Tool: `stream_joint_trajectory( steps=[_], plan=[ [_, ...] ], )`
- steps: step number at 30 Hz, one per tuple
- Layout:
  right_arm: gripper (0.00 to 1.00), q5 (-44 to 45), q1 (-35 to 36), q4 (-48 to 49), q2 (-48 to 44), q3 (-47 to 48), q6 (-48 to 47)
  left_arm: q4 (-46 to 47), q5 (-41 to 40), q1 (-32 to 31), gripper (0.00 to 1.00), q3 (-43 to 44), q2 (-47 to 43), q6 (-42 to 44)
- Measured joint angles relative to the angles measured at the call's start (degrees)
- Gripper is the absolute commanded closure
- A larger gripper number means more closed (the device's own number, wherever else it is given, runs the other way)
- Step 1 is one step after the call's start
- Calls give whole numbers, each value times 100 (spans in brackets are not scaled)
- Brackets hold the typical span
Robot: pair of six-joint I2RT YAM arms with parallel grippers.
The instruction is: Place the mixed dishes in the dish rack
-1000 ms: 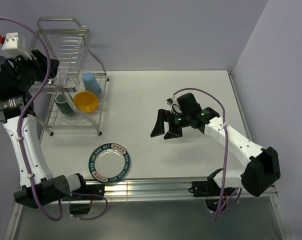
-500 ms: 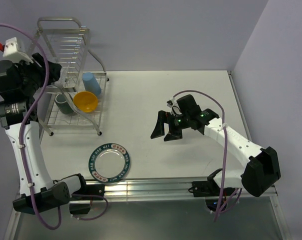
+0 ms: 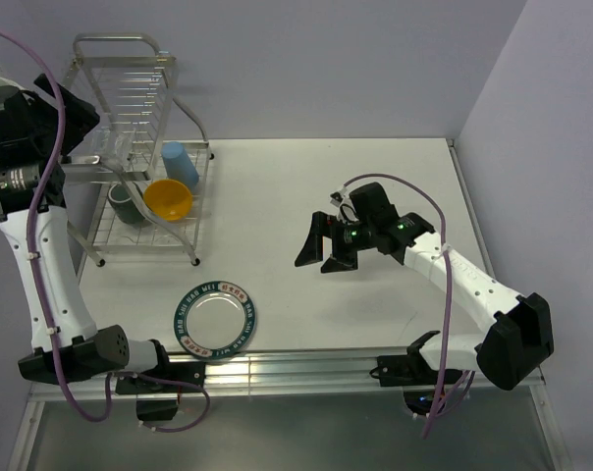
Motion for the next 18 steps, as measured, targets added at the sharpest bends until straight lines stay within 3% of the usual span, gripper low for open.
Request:
stream_joint_trajectory(
  steps=[11,18],
  plan=[
    [0,7,-173,168,0,68,39,-160,2,-315,8,131,389,245],
    [0,-140,-216,457,9,-46,68,-254,-96,-511,9,68,269,293]
  ],
)
